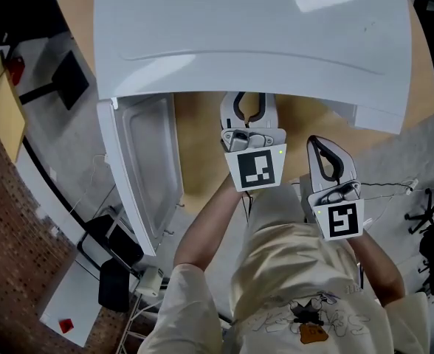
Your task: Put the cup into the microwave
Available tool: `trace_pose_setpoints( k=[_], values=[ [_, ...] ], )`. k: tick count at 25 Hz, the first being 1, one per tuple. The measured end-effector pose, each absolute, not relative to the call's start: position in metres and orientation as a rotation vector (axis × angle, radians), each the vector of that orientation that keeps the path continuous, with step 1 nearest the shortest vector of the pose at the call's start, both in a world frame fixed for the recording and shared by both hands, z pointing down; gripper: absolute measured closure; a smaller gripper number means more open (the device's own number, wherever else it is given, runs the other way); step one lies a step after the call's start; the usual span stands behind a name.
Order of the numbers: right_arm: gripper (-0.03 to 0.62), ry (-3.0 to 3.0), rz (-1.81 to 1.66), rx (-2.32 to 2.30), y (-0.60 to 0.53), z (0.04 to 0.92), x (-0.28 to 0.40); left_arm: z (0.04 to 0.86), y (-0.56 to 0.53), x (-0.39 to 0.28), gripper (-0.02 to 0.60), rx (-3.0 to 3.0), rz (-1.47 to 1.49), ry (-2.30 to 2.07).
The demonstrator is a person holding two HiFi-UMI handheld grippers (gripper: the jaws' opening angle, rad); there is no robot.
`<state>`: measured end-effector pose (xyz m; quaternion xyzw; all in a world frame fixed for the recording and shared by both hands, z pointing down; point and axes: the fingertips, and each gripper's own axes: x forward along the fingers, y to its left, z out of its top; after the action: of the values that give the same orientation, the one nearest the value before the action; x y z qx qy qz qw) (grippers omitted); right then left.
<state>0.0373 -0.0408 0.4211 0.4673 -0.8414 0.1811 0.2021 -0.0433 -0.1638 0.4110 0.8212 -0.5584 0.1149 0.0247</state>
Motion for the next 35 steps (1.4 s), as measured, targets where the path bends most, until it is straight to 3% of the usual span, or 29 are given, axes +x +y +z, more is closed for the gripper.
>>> trace_pose_setpoints(
  k=[18,22,26,35],
  values=[
    [0.588,-2.276,0.527,1.403,-0.018,0.412,0.041,0.436,-0.194,-0.037,0.529,2.612,0.297,-1.688],
    [0.588,-2.286,0.524,1.391,-0.015,0.41,0.039,0.444,-0.19,-0.028,0.427,2.626,0.33,-1.62],
    [0.588,-2.289,0.518,1.386,-0.013,0.408,0.041,0.44,-0.189,-0.029,0.379,2.615,0.326,-1.663],
    [0.588,-2.306,0.508,1.377,-0.006,0.406,0.047,0.452,-0.179,-0.046,0.364,2.454,0.369,-1.726]
  ],
)
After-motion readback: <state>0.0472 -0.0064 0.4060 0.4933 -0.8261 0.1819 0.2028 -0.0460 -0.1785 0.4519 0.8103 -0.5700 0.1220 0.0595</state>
